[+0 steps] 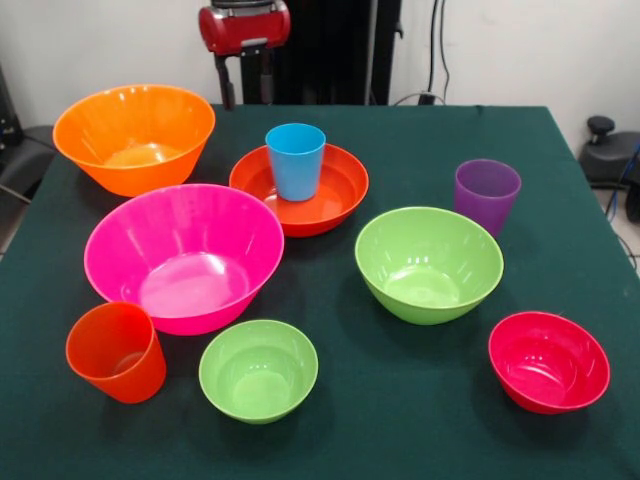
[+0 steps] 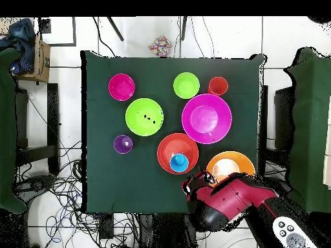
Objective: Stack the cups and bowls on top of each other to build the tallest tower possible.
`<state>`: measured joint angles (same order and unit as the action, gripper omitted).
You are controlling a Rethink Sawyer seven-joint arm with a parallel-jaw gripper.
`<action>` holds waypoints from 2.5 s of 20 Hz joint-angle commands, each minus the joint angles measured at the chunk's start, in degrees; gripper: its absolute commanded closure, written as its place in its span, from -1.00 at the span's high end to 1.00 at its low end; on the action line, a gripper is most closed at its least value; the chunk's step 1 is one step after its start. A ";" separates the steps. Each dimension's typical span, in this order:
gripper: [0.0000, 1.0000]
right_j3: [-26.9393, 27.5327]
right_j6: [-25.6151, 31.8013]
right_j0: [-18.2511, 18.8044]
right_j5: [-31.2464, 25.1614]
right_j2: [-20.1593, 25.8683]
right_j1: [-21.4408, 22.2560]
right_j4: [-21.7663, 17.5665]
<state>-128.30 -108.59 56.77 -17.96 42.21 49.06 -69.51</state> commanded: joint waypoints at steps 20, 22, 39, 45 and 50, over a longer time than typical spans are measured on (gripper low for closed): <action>1.00 3.70 6.06 1.97 -1.49 0.68 -3.14 -5.63; 1.00 4.17 5.03 1.24 -1.02 -0.13 -3.46 -6.75; 1.00 6.68 5.83 0.88 1.46 -3.51 -6.79 -11.11; 1.00 6.44 7.47 2.04 0.89 -2.61 -6.87 -10.13; 1.00 6.14 8.73 2.86 0.22 -1.66 -6.66 -9.11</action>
<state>-125.27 -108.59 60.33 -17.48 39.98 43.75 -76.91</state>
